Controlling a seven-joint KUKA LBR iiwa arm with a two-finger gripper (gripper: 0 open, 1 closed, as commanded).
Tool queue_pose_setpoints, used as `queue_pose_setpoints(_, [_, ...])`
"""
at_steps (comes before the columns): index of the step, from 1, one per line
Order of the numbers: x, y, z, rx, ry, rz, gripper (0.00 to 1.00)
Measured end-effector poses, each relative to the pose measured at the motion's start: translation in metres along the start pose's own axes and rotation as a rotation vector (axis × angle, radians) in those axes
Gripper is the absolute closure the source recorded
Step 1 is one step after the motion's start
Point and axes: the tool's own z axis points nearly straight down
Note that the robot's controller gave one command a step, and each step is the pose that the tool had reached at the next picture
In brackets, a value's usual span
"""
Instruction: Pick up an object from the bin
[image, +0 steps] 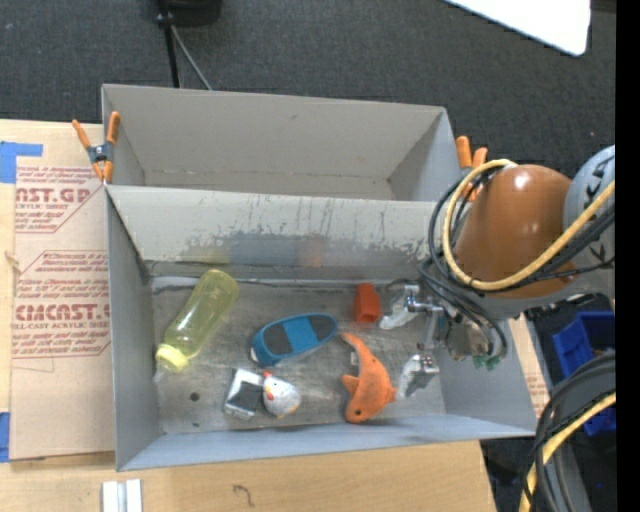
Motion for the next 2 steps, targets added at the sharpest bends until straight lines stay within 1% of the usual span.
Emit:
queue_pose_setpoints(1, [0.000, 0.000, 0.000, 0.000, 0.000, 0.000, 0.00])
queue_pose_setpoints(2, [-0.001, -0.011, 0.047, 0.001, -0.006, -0.296, 0.00])
